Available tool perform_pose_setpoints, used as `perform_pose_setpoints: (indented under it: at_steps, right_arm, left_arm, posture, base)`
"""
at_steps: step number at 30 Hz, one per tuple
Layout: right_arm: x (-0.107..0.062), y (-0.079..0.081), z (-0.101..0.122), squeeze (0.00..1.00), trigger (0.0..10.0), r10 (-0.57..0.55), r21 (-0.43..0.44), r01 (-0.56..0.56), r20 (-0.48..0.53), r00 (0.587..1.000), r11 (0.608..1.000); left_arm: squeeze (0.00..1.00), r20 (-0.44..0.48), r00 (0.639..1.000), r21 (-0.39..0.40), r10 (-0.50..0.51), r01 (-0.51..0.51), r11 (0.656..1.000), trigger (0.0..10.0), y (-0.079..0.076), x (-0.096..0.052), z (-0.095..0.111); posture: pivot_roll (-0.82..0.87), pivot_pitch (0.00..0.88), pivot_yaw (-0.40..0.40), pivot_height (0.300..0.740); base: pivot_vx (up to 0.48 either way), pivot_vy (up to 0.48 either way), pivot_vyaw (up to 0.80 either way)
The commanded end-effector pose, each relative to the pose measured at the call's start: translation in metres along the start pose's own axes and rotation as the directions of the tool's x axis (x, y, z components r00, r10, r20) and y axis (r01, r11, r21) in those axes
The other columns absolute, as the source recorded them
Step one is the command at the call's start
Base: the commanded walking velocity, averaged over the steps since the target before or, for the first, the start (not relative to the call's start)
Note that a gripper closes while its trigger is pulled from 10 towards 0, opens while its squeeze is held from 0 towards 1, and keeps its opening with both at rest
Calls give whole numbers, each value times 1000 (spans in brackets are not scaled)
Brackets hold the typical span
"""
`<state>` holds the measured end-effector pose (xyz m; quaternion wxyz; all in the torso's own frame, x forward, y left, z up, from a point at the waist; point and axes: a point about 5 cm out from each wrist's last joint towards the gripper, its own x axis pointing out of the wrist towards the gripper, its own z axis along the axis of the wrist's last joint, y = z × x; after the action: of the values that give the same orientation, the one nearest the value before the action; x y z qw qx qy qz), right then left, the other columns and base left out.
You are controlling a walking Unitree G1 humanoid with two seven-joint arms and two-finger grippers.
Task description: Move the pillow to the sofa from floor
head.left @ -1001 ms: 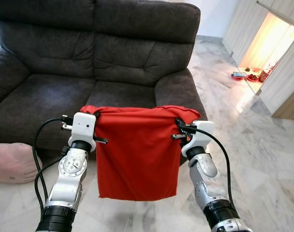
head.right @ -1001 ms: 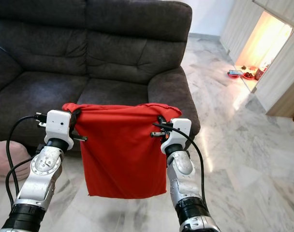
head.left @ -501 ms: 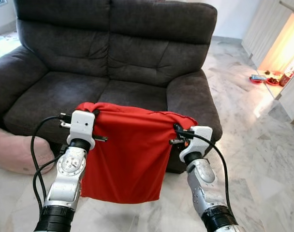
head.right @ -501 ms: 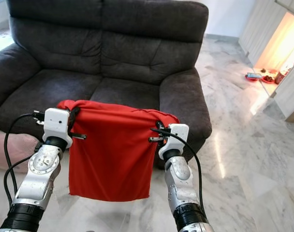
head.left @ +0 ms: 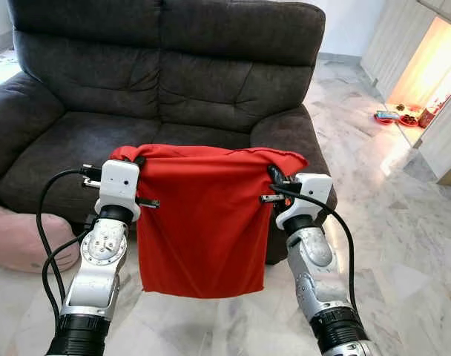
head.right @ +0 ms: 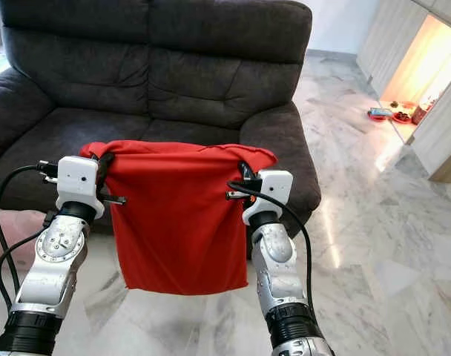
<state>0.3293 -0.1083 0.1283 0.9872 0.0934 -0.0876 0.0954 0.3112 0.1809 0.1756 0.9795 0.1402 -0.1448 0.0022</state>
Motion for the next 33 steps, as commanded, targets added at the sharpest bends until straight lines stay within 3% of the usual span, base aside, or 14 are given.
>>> perform_pose_setpoints:
  at_steps: [1,14,33]
  right_arm:
    - [7,1,27,0,10000,-4,-15,5,107,994,1000]
    - [9,4,44,0,10000,-21,-24,25,157,987,999]
    - [10,15,49,0,10000,21,-46,-13,159,987,999]
  left_arm:
    - [0,131,990,17,51,-54,998,10000,11,10,31]
    - [0,159,987,9,38,-40,999,10000,10,16,44]
    - [0,172,985,-9,27,-26,1000,10000,7,19,49]
  posture:
    - [146,0,-119,740]
    - [149,0,-123,740]
    - [146,0,-128,740]
  base:
    - [0,0,0]
    - [217,0,0]
    - [271,0,0]
